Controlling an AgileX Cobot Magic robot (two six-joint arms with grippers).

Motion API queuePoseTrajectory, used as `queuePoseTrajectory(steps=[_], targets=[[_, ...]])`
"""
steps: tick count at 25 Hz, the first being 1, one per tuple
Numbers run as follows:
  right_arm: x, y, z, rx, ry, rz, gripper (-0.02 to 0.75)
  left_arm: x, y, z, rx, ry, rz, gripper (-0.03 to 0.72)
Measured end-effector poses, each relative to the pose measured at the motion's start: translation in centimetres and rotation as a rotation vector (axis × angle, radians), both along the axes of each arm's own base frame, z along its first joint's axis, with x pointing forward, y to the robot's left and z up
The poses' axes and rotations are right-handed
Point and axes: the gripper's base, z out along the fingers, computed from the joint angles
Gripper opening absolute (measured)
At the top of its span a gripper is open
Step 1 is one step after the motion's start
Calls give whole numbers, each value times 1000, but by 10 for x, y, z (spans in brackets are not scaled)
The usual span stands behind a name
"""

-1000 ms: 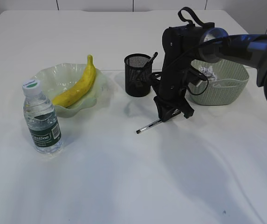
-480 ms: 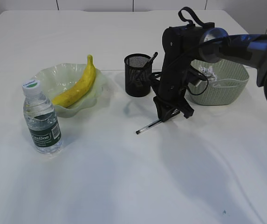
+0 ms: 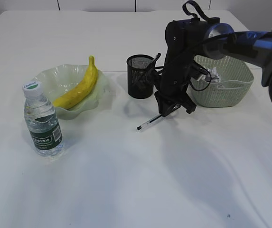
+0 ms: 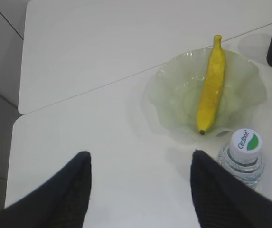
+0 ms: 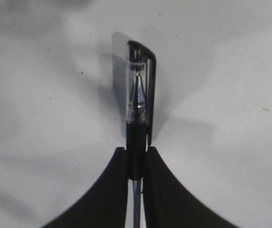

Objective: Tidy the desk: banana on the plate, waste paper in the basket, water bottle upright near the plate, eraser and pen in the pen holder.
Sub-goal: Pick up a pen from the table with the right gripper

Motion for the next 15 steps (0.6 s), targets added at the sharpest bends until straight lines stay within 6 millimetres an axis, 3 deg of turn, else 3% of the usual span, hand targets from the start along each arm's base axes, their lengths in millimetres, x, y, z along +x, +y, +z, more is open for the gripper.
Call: queuePoseTrajectory(steps=[7,15], targets=[[2,0,3,-17,-21,78,46,0,0,0,2,0,0,465],[11,-4,24,-83,-109,163,46,0,0,0,2,0,0,465]])
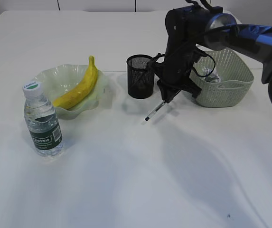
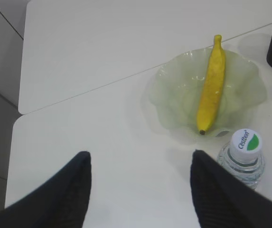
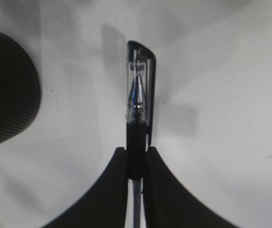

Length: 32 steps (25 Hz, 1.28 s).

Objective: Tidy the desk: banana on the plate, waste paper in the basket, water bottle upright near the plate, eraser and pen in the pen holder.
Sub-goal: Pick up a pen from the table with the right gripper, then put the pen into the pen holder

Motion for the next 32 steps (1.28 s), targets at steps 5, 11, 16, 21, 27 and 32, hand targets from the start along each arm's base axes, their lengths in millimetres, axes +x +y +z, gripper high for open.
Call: queuePoseTrajectory(steps=[5,11,16,21,27,32], targets=[[2,-2,7,-38,-21,49,46,0,0,0,0,0,0,465],[2,-4,7,-70,-27,96,45,0,0,0,0,0,0,465],[7,-8,15,-135,-73,155,45,0,0,0,0,0,0,465],[17,-13,36,-219,-185,206,45,0,0,0,0,0,0,465],[24,-16,59,-269,-291,225,45,0,0,0,0,0,0,465],[26,-18,69,-303,-334,231,45,0,0,0,0,0,0,465]])
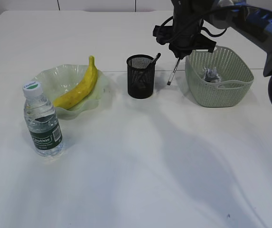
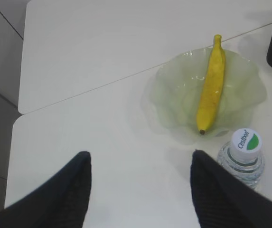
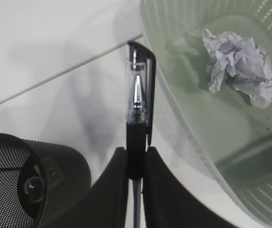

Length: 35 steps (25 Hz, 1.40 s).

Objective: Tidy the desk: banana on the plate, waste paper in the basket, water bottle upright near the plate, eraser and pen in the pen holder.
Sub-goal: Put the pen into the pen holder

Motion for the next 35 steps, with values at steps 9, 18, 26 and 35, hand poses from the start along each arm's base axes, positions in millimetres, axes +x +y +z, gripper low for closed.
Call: queuePoseTrajectory(steps=[9,18,26,35], targets=[[7,-1,16,-35,-109,40,44,0,0,0,0,0,0,465],[11,-2,54,-47,-286,73,44,0,0,0,-2,0,0,465],[16,3,64,-20,-383,115,43,0,0,0,-3,1,0,465],[19,10,68,52,-442,154,43,0,0,0,-3,1,0,465]])
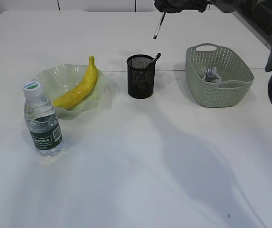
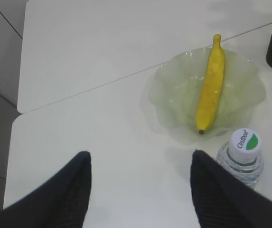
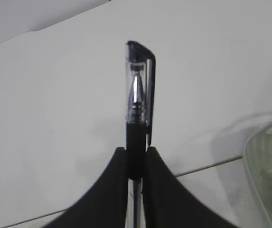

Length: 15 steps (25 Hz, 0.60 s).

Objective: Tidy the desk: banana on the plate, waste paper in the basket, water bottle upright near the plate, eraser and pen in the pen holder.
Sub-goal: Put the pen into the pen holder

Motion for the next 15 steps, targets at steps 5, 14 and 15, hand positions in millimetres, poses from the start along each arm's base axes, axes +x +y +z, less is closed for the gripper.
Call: queuePoseTrajectory(steps=[5,14,15], targets=[[0,4,0,13,-2,41,43,0,0,0,0,0,0,465],[0,7,1,-73,-17,127,43,0,0,0,0,0,0,465],[0,7,1,-86,-18,134,43,0,0,0,0,0,0,465]])
